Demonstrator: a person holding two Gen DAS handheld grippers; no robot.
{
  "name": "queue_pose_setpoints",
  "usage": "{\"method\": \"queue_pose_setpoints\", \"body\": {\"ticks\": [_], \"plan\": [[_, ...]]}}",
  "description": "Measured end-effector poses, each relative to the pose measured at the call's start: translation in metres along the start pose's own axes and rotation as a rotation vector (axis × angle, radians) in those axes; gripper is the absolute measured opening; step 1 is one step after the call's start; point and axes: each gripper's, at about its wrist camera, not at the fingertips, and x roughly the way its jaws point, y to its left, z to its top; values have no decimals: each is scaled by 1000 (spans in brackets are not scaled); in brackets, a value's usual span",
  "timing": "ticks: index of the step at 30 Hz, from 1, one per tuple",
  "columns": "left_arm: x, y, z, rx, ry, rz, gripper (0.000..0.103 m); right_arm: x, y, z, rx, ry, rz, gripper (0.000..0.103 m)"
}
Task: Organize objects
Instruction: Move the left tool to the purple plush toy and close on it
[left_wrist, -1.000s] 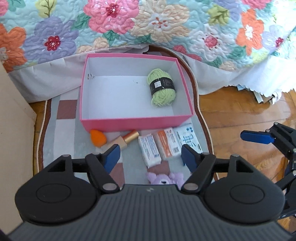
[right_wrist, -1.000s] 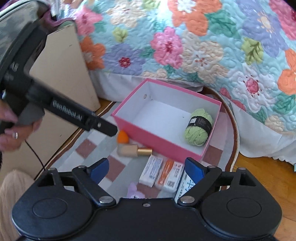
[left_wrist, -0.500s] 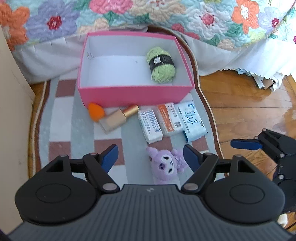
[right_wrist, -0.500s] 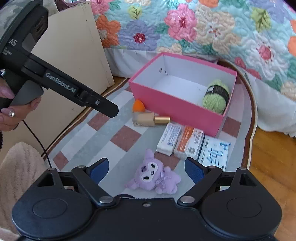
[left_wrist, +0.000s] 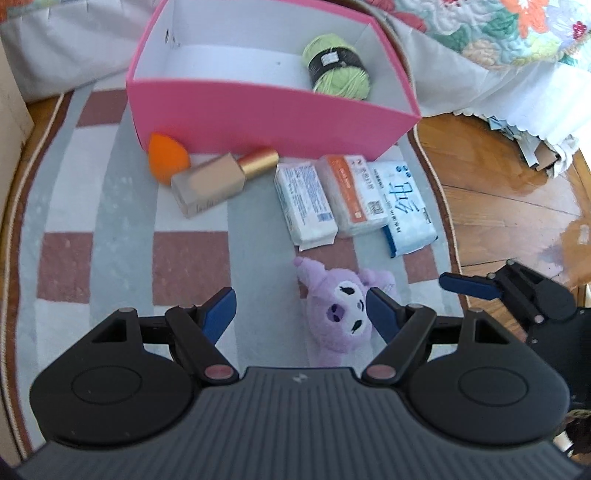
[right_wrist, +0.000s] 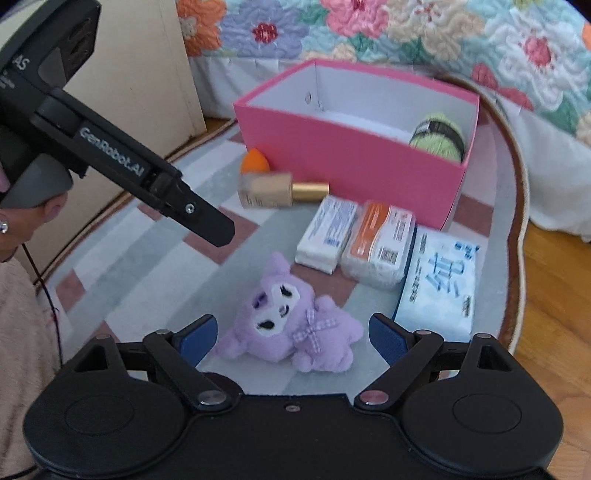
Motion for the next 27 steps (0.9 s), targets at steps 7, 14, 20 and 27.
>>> {"method": "queue_pose_setpoints", "body": {"ticks": [7,14,20,27], "plan": [[28,5,-13,-38,-7,-77,77,33,-14,-18,124,39,36,92],[49,10,-23,-30,-14,-157,77,48,-22,-31,221,54,64,91],[66,2,-32,-25,24,-171,65,47,-18,-33,218,28,60,91],[74,-1,-43,-52,25,-194,42,48,-7,-34,152,15,24,89]]}}
